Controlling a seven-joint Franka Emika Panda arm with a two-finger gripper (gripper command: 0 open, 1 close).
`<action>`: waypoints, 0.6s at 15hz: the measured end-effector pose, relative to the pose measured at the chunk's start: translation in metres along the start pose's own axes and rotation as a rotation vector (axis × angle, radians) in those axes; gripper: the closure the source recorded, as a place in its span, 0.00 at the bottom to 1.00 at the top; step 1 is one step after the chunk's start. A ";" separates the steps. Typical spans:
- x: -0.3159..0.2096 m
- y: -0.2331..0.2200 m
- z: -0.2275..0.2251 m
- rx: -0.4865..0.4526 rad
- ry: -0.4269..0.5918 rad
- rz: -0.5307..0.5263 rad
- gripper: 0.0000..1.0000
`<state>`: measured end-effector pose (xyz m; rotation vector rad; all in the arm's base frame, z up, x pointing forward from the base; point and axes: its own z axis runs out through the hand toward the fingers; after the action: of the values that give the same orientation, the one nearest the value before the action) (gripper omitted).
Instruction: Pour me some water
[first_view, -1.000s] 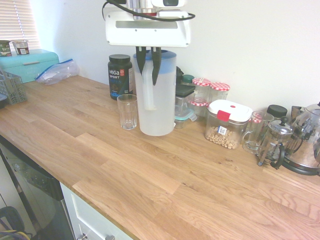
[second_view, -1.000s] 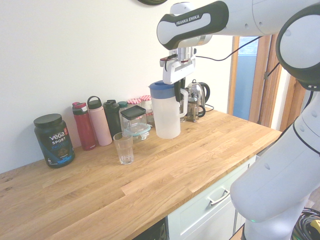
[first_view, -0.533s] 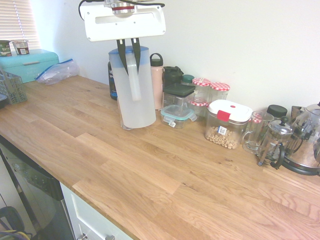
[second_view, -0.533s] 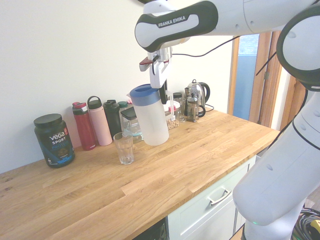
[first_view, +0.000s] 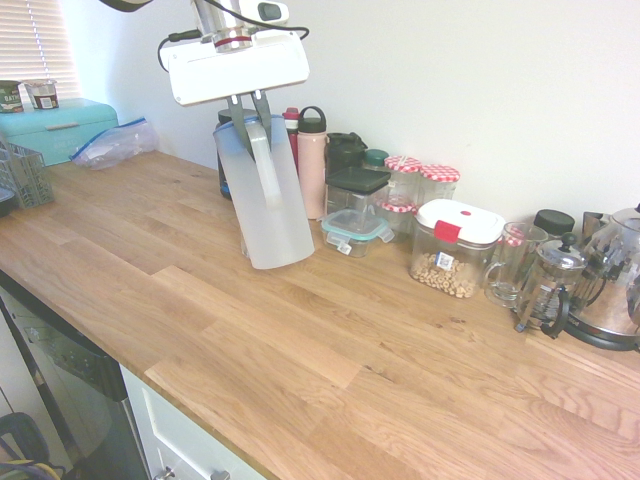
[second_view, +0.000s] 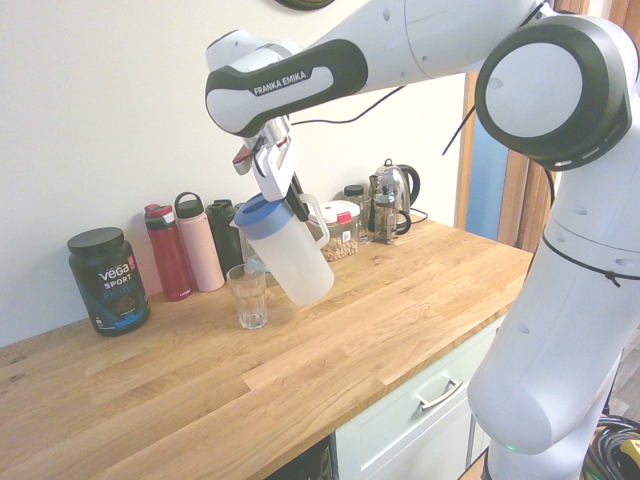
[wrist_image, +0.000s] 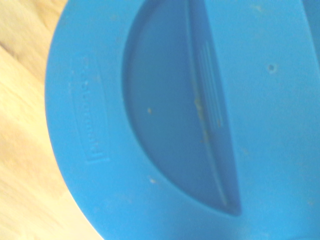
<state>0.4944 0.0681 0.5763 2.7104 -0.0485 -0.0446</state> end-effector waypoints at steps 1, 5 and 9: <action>-0.003 -0.002 -0.001 -0.040 -0.010 -0.011 1.00; -0.012 -0.012 -0.004 -0.148 -0.037 -0.049 1.00; -0.016 -0.033 0.002 -0.244 -0.095 -0.099 1.00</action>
<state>0.4796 0.0976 0.5607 2.4634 0.0593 -0.1952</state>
